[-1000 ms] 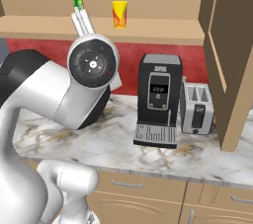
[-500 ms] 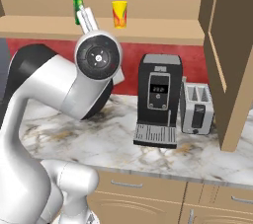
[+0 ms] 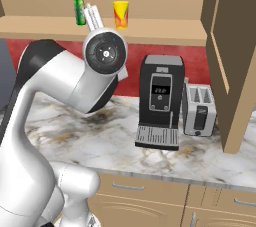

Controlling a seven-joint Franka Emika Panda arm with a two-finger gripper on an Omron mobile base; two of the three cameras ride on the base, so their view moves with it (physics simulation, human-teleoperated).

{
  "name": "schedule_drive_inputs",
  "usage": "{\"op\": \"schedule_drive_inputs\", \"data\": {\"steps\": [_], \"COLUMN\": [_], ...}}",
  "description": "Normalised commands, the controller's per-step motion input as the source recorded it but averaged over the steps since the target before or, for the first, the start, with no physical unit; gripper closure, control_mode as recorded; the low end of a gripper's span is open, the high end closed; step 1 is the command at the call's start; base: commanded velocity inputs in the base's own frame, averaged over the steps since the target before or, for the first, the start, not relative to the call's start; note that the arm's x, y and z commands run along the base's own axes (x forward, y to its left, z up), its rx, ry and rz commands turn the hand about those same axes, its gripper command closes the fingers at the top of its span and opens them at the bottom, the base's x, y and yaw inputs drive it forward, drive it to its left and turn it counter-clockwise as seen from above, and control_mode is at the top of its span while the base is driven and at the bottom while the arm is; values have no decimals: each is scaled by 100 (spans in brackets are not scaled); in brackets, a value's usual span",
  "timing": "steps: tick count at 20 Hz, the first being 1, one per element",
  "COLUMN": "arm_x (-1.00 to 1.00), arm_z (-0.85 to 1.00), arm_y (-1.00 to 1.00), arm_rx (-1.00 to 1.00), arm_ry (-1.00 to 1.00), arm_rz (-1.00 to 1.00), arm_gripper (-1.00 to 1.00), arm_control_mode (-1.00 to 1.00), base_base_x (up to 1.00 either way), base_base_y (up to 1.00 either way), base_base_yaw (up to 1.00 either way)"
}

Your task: Open the cabinet directly in front. Then move the beer and the cup to the dining counter with the jar on it.

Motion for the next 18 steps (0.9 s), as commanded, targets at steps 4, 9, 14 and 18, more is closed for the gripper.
{"op": "schedule_drive_inputs", "data": {"steps": [4,9,14,18], "arm_x": [20,24,25,29], "arm_z": [1,4,8,3], "arm_y": [0,1,0,1], "arm_rx": [2,0,1,1], "arm_ry": [0,0,0,0], "arm_rz": [0,0,0,0], "arm_gripper": [-100,-100,-100,-100], "arm_control_mode": [-100,-100,-100,-100], "base_base_x": [0,0,0,0], "base_base_y": [0,0,0,0], "base_base_yaw": [0,0,0,0]}}
